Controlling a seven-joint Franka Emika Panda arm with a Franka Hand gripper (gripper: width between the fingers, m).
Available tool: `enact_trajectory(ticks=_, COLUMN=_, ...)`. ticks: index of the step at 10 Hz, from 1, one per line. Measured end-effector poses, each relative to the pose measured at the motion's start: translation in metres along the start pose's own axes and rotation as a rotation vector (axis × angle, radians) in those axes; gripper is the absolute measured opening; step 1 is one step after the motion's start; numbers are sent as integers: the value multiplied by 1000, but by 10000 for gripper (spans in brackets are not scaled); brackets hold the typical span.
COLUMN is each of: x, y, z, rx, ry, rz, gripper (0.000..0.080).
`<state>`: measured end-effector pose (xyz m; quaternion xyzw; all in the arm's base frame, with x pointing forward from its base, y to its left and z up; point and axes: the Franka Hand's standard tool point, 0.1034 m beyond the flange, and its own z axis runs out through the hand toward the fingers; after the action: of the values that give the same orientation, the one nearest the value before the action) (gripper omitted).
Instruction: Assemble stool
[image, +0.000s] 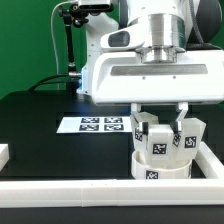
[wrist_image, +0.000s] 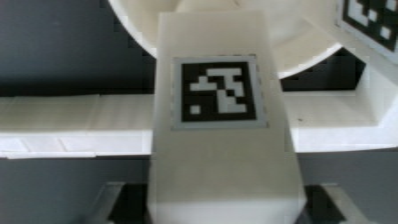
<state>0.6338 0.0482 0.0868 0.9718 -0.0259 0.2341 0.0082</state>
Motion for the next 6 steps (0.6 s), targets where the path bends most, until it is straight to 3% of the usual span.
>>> enact_trajectory(ticks=2, x=0, y=0, z=0, rx=0, ry=-1, rz=0, gripper=340)
enact_trajectory(ticks=4, x=1, y=0, z=0, rx=0, ry=-1, rz=1, gripper=570)
enact_trajectory(ticks=5, x=3, y=2, z=-3, rx=0, ry=-7, rz=3, gripper=624)
enact_trajectory(ticks=6, x=6, y=4, z=-7, rx=1, ry=-4, rz=3, gripper=624)
